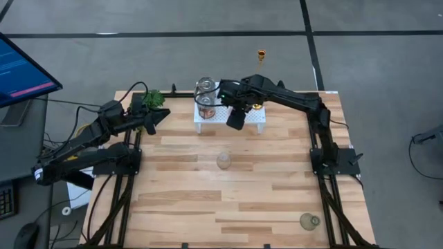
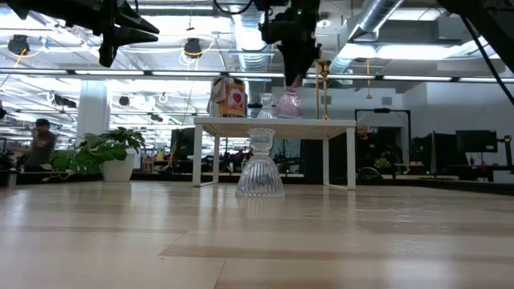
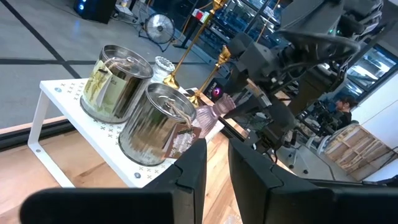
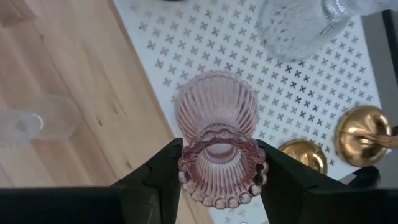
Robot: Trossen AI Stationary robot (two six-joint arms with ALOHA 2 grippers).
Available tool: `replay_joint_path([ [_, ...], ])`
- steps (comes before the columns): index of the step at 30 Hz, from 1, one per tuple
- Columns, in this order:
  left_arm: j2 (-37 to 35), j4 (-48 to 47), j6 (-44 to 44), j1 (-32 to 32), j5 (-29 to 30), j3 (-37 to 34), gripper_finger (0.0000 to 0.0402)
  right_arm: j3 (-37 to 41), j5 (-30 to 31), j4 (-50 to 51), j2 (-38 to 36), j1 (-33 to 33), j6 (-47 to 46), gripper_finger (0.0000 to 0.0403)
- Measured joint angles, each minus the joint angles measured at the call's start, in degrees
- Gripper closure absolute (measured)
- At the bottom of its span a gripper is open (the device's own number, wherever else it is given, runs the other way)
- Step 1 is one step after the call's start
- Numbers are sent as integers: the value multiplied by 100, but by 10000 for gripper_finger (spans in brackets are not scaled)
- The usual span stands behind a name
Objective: Pick & Place candle stick holders
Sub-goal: Put the pink candle holder on the shelf
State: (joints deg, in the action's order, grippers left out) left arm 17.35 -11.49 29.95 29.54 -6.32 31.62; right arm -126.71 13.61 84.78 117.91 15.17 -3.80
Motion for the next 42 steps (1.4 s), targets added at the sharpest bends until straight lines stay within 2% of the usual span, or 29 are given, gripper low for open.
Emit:
replay_joint_path([
  [18,0,2,-9,0,1,0,335,-5,-15,-105,31,7,1008,247],
  [26,1,2,-9,0,1,0,335,-32,1,-80,31,155,1152,246],
  [31,1,4,-7,0,1,0,335,-95,84,-209,33,139,1376,209],
  [34,-1,4,-7,0,1,0,335,-95,75,-191,33,140,1390,201],
  [42,-1,7,-7,0,4,0,335,-95,250,-215,33,141,1581,236],
])
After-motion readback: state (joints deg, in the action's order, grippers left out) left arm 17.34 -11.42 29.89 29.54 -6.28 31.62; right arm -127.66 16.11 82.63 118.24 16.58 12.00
